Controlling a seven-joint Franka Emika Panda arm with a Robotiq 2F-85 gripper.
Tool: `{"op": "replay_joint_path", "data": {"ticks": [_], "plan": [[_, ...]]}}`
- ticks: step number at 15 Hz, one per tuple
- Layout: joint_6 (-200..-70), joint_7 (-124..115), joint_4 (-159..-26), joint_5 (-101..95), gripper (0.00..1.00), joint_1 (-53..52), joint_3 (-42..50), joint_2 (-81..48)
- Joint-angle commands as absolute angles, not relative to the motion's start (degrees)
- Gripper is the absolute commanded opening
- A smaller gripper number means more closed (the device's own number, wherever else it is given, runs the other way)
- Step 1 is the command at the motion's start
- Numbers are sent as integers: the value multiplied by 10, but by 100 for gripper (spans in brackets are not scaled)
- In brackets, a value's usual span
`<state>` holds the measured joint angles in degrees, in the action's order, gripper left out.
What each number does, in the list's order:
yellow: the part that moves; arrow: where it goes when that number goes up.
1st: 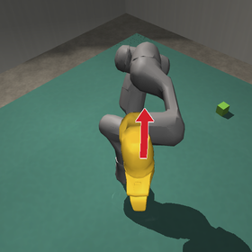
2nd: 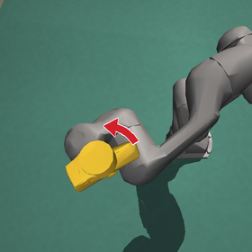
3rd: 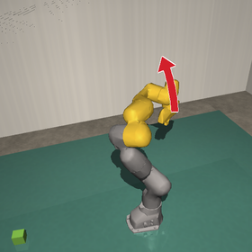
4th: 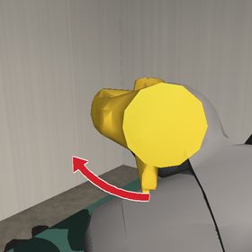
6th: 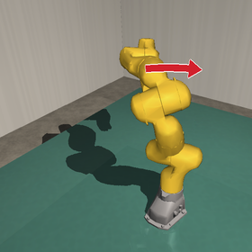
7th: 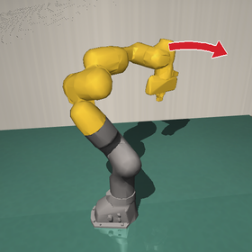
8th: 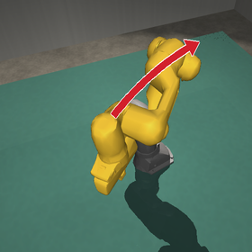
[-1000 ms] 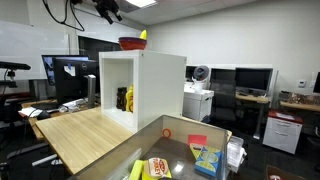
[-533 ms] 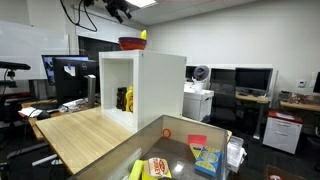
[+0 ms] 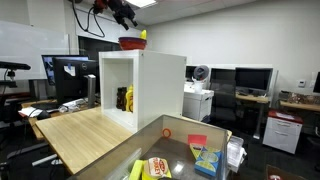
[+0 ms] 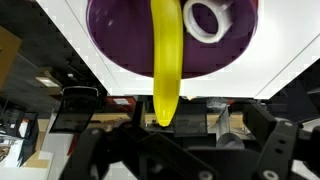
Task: Put the banana in the grey container
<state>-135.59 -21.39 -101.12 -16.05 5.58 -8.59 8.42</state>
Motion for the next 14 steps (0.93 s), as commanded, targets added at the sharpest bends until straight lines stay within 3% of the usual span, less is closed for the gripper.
{"op": "replay_joint_path", "data": {"ticks": [1,14], "plan": [[-1330,-235,-964,-180,100,41,-73,47],[-1299,-233,-886,-177,100,7,-26,-21]]}}
